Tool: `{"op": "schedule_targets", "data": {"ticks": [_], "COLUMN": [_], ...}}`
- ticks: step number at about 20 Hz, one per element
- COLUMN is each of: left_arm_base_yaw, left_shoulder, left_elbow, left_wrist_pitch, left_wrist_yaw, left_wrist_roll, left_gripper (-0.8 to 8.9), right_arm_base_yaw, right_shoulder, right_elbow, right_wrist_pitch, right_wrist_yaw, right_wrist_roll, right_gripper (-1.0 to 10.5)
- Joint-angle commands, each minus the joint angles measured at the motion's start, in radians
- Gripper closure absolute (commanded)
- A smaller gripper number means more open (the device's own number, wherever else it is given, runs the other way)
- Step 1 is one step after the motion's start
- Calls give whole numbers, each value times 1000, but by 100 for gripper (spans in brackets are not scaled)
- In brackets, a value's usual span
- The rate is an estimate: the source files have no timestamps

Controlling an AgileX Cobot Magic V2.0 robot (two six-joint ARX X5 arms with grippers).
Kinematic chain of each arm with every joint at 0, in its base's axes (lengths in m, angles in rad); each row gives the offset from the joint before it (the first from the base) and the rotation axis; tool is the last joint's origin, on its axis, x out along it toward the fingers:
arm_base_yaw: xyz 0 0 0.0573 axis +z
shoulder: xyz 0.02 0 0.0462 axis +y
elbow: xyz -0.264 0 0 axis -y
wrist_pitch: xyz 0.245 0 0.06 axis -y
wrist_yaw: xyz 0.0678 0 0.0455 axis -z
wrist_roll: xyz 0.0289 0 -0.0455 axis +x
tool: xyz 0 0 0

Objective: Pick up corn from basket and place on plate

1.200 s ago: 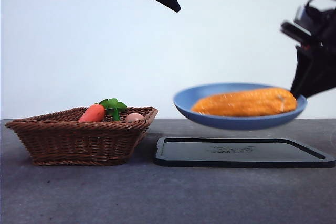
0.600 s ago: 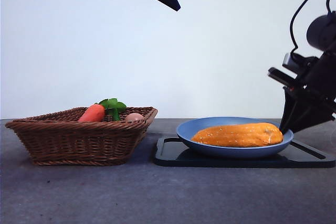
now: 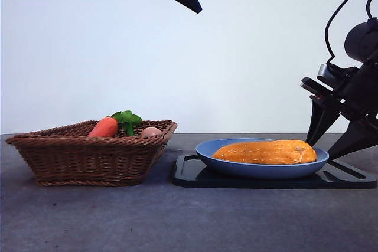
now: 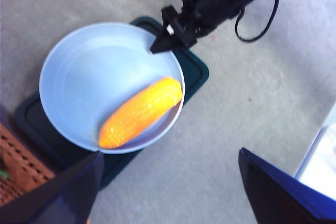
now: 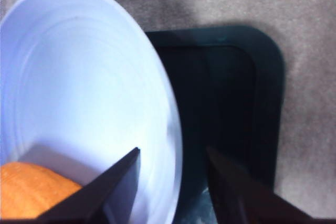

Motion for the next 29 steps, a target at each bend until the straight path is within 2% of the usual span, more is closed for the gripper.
{"op": "schedule_targets", "data": {"ticks": [1,5,11,13,16,19,23,29], "left_arm_base_yaw": [-8,-7,-7,-7,-7,-7,-7,-8], "left_shoulder": [1,1,1,1,1,1,1,1], "left_elbow": [30,30,30,30,30,30,30,30], "left_wrist_pitch": [-8,-13,-14,-14,-14,-19,-17,6], "left_wrist_yaw": [2,2,2,2,2,2,2,2], "left_wrist_roll": [2,3,6,6,6,6,6,6], "left_gripper": [396,397,403,457,615,811,809,809], "right_arm_base_yaw": [-15,-24,26,66,132,180,218,217], "right_shoulder": [-39,-198,-509,-591,-678,-719,-727,-727], "right_elbow": [21,24,24,24,24,24,24,24], "right_wrist_pitch": [-13,-104,-443,-534,-639,-694,-699,-671], "right_wrist_yaw": [-3,8,7,7,8,8,7,7], "right_wrist_roll": [-1,-81,-208,-212,-238,-296,-309,-304], "right_gripper": [733,733,734,755,818,948,944,944]}}
